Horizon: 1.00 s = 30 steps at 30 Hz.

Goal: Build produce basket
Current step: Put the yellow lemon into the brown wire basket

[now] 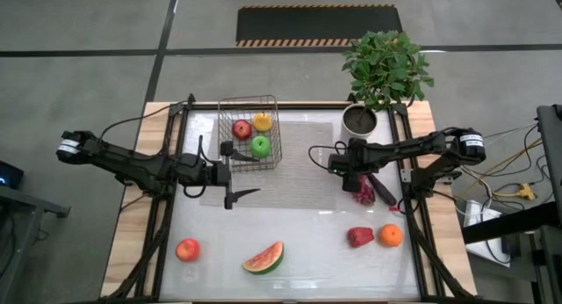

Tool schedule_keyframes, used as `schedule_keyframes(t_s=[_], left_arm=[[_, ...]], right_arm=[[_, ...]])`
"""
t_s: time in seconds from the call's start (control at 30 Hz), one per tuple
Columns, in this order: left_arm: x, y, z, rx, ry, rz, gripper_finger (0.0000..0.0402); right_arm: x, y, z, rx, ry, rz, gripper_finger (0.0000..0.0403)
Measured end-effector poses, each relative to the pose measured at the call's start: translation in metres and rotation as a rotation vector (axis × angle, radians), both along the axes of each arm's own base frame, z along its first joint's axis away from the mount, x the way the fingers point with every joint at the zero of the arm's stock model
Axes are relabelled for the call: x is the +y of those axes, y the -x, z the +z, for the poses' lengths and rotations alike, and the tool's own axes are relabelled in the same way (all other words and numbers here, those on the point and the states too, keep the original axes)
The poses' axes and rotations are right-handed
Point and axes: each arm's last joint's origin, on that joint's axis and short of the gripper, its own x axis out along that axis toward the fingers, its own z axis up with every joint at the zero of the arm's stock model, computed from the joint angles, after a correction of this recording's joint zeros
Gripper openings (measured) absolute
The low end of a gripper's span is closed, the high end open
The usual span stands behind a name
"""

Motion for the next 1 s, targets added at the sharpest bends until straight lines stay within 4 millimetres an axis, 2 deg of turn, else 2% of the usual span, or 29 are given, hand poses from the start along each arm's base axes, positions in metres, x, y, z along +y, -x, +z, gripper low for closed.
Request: schedule_keyframes(t_s=[0.23,0.33,0.5,0.7,0.87,1.0], left_arm=[[0.000,0.000,0.001,-0.007,-0.014,-0.001,0.0365],[0.000,0.000,0.001,-0.007,-0.014,-0.001,0.0365],[0.000,0.000,0.002,-0.020,-0.012,-0.001,0.0365],[0.000,0.000,0.002,-0.022,-0.012,0.000,0.0365],[0.000,0.000,0.002,-0.020,-0.012,-0.004,0.0365],[0.000,-0.001,0.001,-0.018,-0.010,-0.014,0.0365]], right_arm=[[0.001,0.000,0.000,-0.007,-0.026,0.003,0.0145],[0.001,-0.001,0.000,-0.017,-0.042,0.005,0.0122],[0.001,-0.007,0.007,-0.055,-0.063,0.006,0.0126],[0.009,-0.021,0.035,-0.184,-0.145,0.033,0.0130],[0.027,-0.034,0.065,-0.385,-0.233,0.086,0.0129],[0.047,-0.046,0.084,-0.648,-0.262,0.179,0.0131]])
